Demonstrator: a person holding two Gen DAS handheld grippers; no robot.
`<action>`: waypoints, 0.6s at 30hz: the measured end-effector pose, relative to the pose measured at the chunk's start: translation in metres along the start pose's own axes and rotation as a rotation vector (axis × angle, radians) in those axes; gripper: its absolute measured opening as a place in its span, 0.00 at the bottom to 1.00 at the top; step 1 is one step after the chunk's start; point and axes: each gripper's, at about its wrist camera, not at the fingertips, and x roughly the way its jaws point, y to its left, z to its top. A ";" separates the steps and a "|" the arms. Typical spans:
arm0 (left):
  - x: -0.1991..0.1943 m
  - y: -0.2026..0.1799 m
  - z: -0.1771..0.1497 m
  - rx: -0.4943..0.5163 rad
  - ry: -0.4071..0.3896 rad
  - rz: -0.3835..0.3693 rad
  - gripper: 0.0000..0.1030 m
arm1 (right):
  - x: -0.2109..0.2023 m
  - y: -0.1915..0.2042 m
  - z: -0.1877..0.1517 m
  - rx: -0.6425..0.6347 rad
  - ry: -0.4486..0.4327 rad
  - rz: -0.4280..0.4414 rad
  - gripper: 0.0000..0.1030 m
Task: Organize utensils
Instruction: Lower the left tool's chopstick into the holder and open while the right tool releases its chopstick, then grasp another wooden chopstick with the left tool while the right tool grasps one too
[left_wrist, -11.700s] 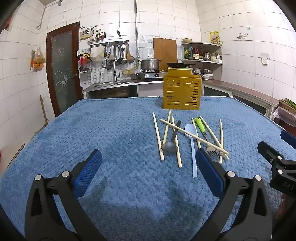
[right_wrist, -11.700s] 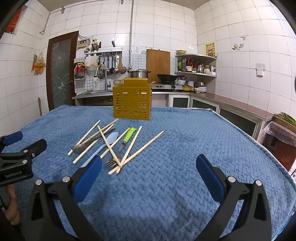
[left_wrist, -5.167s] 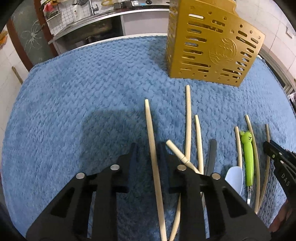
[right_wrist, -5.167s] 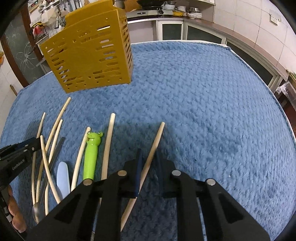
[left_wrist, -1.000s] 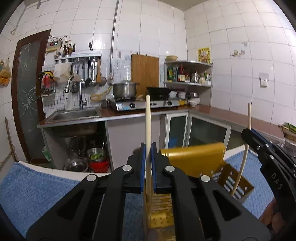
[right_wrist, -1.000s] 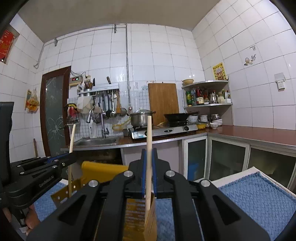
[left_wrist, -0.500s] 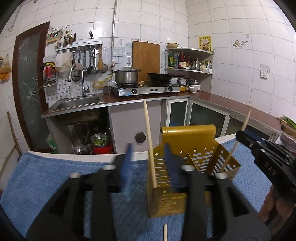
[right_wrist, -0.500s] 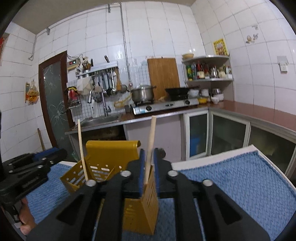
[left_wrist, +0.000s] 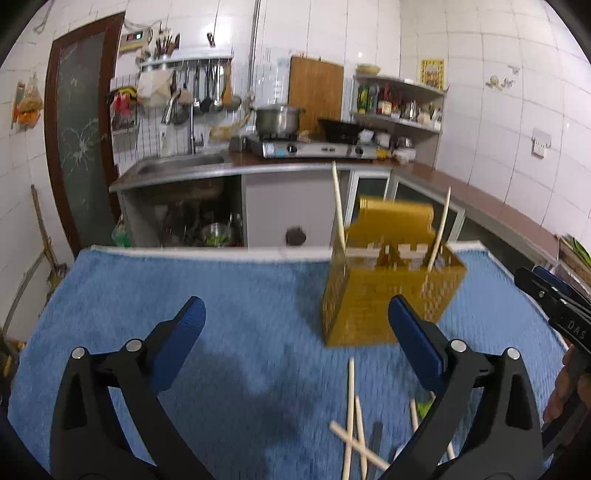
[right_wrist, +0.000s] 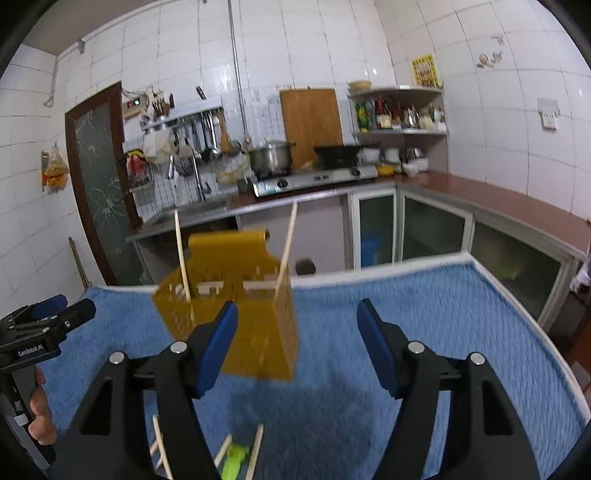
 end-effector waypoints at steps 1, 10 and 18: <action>0.000 0.000 -0.004 0.004 0.016 0.007 0.94 | -0.001 0.000 -0.006 0.003 0.013 -0.005 0.64; 0.006 -0.003 -0.049 0.011 0.137 0.008 0.94 | -0.001 0.001 -0.059 0.017 0.143 -0.023 0.64; 0.026 -0.005 -0.072 0.032 0.221 0.018 0.94 | 0.018 0.010 -0.093 -0.046 0.256 -0.045 0.64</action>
